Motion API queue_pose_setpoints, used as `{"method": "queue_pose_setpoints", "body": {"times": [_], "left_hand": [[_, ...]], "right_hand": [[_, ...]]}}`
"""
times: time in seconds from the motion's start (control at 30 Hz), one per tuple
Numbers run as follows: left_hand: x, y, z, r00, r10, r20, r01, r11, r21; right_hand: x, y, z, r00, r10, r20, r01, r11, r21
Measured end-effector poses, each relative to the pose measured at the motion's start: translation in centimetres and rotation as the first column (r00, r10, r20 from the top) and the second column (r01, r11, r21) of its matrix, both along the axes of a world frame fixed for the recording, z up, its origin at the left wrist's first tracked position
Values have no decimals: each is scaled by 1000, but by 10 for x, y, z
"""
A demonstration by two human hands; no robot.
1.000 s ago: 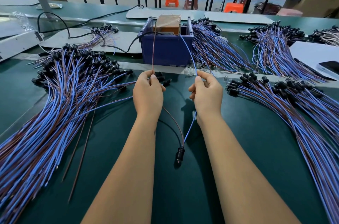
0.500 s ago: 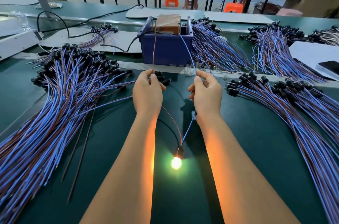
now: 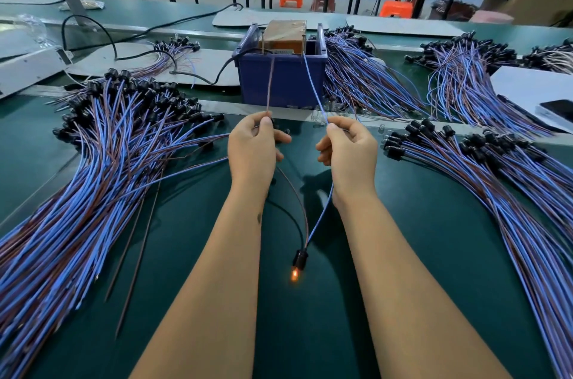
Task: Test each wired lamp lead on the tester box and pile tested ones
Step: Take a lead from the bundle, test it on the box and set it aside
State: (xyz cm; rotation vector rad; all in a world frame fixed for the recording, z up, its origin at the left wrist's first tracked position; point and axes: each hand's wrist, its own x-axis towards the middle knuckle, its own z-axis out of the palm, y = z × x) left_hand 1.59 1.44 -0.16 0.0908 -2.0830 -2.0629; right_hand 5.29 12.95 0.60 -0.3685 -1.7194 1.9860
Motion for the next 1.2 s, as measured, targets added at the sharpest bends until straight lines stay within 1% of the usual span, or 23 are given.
{"method": "queue_pose_setpoints", "body": {"times": [0.07, 0.17, 0.27, 0.37, 0.47, 0.53, 0.63, 0.7, 0.73, 0.77, 0.83, 0.9, 0.97, 1.0, 1.03, 1.07, 1.1, 1.17, 1.2], "left_hand": [[3, 3, 3, 997, -71, -14, 71, 996, 44], [7, 8, 5, 991, -133, -21, 134, 990, 34], [9, 7, 5, 980, -197, 8, 196, 979, 61], [9, 1, 5, 980, -201, -2, 200, 978, 61], [7, -2, 7, 974, -225, 26, 218, 962, 166], [3, -4, 7, 976, -215, 40, 195, 939, 284], [0, -5, 9, 975, -219, 47, 171, 864, 473], [-1, -7, 9, 977, -206, 61, 143, 837, 528], [-1, -8, 9, 979, -191, 74, 123, 835, 536], [-2, -9, 8, 981, -173, 86, 101, 839, 535], [-2, -10, 7, 989, -117, 85, 60, 866, 496], [-1, -10, 5, 999, -30, 33, 14, 913, 408], [3, -9, 7, 999, 10, -48, 9, 928, 372], [5, -8, 8, 996, -6, -93, 39, 935, 352], [8, -7, 8, 989, -53, -141, 93, 949, 300], [12, -5, 9, 974, -134, -182, 173, 961, 216], [16, -3, 9, 949, -240, -203, 269, 954, 131], [27, 4, 9, 864, -465, -195, 477, 879, 16], [31, 9, 8, 816, -549, -182, 554, 832, -27]], "right_hand": [[2, -3, 2, 995, 94, -36, -95, 995, -17], [3, -11, 2, 975, 219, -27, -216, 974, 73], [4, -13, -1, 965, 261, -9, -256, 954, 157], [3, -9, -1, 962, 273, 5, -269, 947, 177], [4, -7, -2, 945, 324, 34, -325, 930, 174], [5, -5, -3, 934, 352, 67, -358, 912, 201], [6, -5, -3, 906, 412, 100, -422, 852, 311], [7, -7, -3, 880, 469, 75, -463, 809, 364], [8, -8, -2, 873, 487, 38, -470, 815, 340], [8, -9, -1, 871, 491, -10, -470, 840, 272], [7, -8, 0, 897, 431, -101, -425, 902, 78], [4, -3, -1, 941, 306, -145, -320, 943, -87], [1, 5, -3, 971, 188, -148, -220, 946, -239], [0, 10, -4, 982, 133, -137, -168, 942, -290], [-1, 15, -4, 990, 80, -116, -113, 945, -307], [-2, 19, -4, 996, 29, -84, -52, 956, -288], [-3, 25, -4, 999, -22, -48, 9, 969, -247], [-4, 35, -5, 995, -103, -4, 101, 982, -157], [-4, 41, -5, 993, -118, 4, 118, 986, -122]]}}
